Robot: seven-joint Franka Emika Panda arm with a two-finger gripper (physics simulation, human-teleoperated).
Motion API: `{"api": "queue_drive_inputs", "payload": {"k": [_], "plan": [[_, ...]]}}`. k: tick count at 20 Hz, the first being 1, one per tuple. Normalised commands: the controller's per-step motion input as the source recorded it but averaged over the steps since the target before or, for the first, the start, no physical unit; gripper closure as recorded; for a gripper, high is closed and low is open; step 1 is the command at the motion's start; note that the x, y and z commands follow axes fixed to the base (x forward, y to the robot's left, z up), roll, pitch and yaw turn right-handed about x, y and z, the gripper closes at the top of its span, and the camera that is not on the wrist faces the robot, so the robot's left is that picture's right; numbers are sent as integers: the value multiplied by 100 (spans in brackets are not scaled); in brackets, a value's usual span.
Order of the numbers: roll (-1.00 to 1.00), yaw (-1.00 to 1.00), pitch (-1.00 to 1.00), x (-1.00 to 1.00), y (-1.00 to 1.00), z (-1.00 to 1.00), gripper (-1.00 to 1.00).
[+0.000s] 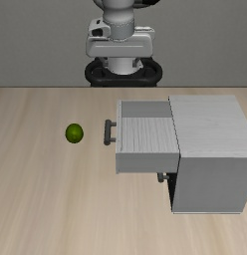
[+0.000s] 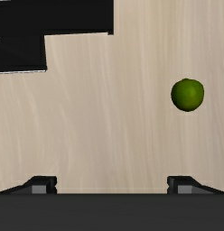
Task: Pick up the lime and place it in the top layer of the cabinet
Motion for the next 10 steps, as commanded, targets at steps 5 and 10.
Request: {"api": "queue_drive_inputs", "payload": {"k": [5,10], "plan": [[0,0,0,0,-100,0,-100],[0,0,0,0,-100,0,-100]]}}
